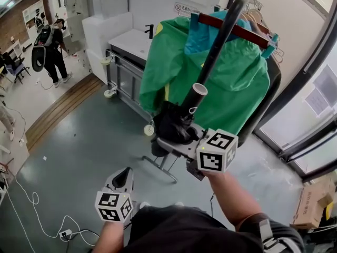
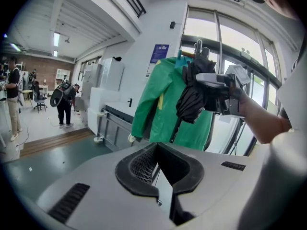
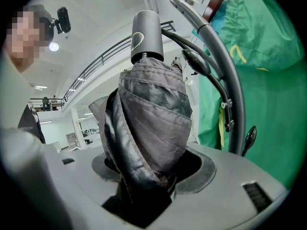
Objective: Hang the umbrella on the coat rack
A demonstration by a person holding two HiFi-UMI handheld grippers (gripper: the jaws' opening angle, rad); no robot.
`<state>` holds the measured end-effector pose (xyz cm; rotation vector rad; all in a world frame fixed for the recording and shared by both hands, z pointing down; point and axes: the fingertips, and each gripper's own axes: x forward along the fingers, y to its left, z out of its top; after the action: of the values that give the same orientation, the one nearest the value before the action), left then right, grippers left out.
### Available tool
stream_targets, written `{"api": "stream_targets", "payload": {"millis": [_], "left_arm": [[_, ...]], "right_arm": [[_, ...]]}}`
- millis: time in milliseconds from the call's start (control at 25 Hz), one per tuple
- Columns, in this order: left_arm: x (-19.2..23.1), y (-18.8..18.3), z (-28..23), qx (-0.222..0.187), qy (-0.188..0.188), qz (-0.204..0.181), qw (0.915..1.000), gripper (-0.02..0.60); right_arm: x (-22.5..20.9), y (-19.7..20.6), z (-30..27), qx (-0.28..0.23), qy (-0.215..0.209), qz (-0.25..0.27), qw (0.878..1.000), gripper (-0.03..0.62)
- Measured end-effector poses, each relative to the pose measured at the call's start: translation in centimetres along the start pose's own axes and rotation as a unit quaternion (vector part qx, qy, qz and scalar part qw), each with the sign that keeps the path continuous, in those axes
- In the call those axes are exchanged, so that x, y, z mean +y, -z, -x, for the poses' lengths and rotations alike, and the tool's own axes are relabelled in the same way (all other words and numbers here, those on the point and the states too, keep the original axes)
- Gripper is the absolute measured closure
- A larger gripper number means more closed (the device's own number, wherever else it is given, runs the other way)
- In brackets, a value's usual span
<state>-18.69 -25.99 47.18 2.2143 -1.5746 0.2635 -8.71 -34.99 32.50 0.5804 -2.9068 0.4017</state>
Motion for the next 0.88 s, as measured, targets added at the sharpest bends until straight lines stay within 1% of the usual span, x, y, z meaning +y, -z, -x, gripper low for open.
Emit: {"api": "stream_targets", "payload": {"millis": [120,240,480,680,880], "left_arm": [[-0.1,0.1,0.1,0.002,-0.003,0.000,1.0000,0.567],[-0.1,0.1,0.1,0.002,-0.005,-0.002,1.0000,0.566],[-0.7,0.0,-0.2,0.004,0.000,-0.007,1.0000,0.568],[-1.2,0.1,-0.6,0.009,0.006,-0.010,0.9999,0.566],[-1.9,0.5,-0.9,0.016,0.011,-0.013,0.9997,0.567]], "right_arm": [[0.7,1.9,-0.2,0.022,0.004,0.011,1.000,0.336],[1.5,3.7,-0.1,0.040,-0.004,0.011,0.999,0.336],[2.0,5.8,-0.2,0.057,-0.009,0.006,0.998,0.336],[1.4,9.3,0.2,0.083,0.007,-0.009,0.996,0.336],[0.1,13.3,0.9,0.105,0.031,-0.043,0.993,0.336]]}}
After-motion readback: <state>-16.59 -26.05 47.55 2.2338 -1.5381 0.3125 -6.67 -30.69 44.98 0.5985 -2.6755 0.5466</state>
